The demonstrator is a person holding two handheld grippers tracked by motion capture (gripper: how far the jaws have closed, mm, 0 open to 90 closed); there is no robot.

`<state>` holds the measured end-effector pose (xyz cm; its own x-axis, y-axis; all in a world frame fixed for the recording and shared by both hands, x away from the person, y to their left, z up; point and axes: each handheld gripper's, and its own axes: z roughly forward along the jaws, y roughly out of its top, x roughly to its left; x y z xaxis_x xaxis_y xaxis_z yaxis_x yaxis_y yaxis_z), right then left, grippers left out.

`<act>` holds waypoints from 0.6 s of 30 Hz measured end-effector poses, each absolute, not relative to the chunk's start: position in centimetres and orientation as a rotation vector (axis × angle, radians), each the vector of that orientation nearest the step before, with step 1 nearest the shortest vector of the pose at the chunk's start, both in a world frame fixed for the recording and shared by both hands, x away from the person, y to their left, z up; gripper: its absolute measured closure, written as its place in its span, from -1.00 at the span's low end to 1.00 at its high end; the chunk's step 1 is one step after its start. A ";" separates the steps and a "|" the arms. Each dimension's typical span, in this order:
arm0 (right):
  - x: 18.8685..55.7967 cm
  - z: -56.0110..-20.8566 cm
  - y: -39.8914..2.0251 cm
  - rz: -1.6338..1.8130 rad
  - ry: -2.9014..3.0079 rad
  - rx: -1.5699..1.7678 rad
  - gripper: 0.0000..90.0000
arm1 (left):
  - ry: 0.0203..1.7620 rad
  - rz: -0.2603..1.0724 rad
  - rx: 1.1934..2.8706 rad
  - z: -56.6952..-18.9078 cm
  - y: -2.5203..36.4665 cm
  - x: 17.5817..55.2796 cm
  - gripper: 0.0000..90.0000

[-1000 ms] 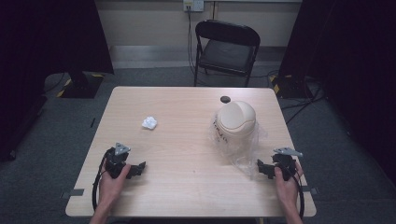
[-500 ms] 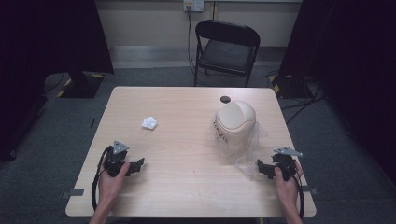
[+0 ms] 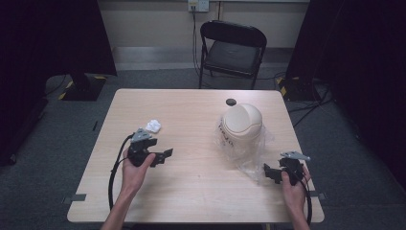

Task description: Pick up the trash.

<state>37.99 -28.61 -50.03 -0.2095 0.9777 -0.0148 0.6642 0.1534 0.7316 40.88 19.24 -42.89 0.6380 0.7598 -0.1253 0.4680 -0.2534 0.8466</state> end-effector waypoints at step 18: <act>38.1 -50.0 -28.7 0.831 1.949 1.553 -0.80 | 0.783 0.312 1.973 -39.4 9.4 45.1 -0.64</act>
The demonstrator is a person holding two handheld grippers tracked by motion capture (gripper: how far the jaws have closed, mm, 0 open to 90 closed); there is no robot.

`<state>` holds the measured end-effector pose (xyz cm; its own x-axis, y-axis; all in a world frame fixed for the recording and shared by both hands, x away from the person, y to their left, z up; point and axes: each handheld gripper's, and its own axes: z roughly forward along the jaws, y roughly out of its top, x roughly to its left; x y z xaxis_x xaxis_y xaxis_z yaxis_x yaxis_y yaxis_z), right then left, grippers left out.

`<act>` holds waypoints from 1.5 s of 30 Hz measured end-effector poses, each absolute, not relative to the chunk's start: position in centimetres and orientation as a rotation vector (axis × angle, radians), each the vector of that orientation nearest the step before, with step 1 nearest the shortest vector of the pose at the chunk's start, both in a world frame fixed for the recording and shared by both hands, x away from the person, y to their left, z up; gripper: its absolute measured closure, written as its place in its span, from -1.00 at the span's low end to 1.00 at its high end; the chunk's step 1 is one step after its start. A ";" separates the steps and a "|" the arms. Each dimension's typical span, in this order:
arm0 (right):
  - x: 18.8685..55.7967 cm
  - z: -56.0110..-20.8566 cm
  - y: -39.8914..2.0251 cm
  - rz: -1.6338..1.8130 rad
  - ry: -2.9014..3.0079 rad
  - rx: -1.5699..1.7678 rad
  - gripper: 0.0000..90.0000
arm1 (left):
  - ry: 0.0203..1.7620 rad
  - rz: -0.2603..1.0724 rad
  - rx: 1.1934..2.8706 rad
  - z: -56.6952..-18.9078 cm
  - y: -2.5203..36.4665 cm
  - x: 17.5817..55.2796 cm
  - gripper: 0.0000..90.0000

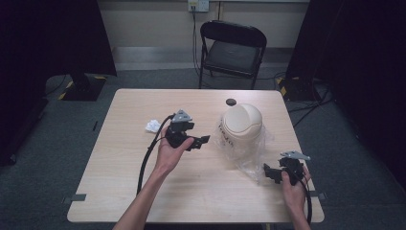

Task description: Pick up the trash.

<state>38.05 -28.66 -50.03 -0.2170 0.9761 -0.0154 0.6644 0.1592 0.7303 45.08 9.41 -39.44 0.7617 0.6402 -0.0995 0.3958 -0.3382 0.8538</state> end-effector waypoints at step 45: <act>38.2 -50.0 -28.8 0.837 1.963 1.540 -0.80 | 0.861 0.243 2.153 -39.5 -0.4 52.9 -0.66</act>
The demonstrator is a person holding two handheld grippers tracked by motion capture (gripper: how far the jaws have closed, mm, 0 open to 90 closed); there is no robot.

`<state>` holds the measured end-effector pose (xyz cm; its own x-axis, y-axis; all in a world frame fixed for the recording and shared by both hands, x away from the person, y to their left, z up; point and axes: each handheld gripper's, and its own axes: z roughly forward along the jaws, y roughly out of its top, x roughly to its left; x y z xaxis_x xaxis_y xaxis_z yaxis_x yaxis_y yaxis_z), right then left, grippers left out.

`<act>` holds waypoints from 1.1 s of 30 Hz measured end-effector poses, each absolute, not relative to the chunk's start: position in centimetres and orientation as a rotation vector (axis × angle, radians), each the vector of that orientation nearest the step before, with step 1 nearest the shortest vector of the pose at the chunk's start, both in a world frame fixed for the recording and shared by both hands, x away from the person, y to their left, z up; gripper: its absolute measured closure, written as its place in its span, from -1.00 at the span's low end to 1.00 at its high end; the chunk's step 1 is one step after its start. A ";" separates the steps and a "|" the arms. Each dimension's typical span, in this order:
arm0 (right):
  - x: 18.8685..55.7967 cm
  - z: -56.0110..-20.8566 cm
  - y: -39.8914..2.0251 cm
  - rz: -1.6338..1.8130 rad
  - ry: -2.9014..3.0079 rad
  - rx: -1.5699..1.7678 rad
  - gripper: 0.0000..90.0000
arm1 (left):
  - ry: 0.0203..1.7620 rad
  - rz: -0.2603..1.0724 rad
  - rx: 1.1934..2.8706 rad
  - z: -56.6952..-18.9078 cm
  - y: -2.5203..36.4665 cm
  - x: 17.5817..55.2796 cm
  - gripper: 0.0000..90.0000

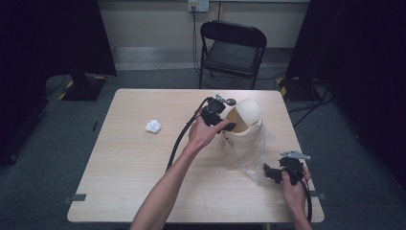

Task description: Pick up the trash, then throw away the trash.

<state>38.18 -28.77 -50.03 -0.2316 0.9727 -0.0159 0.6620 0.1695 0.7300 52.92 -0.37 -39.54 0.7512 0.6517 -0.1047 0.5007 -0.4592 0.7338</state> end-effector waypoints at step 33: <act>38.2 -50.0 -28.7 0.837 1.963 1.539 -0.81 | 0.957 0.234 1.991 -39.2 11.5 51.7 -0.55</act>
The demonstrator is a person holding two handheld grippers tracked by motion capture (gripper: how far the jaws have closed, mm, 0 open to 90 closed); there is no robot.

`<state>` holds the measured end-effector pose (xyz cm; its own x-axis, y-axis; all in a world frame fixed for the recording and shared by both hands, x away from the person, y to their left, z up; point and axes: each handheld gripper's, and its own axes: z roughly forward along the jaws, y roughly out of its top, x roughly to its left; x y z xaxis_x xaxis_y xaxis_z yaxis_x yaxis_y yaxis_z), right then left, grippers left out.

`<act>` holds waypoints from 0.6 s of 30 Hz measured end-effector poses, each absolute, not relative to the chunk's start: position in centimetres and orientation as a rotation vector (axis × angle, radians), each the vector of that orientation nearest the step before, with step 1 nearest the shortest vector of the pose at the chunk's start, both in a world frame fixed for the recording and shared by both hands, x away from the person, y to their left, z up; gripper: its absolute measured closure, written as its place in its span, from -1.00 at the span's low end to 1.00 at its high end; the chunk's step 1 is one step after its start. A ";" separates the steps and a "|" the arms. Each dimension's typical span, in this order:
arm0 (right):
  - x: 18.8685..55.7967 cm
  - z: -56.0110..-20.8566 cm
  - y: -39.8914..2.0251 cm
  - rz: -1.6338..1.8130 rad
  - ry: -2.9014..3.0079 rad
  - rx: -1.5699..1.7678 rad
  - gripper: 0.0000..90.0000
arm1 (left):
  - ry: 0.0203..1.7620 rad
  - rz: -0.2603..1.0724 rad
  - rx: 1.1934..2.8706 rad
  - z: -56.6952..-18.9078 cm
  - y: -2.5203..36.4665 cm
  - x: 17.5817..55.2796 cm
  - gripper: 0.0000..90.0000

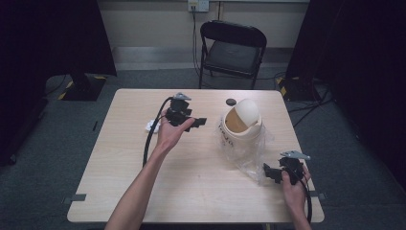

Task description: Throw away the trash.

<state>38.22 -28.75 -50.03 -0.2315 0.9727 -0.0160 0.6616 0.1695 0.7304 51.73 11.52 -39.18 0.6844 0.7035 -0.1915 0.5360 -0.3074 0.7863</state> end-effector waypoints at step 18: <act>38.2 -50.0 -28.7 0.835 1.958 1.544 -0.80 | 1.179 0.286 2.034 -43.5 22.0 53.5 -0.50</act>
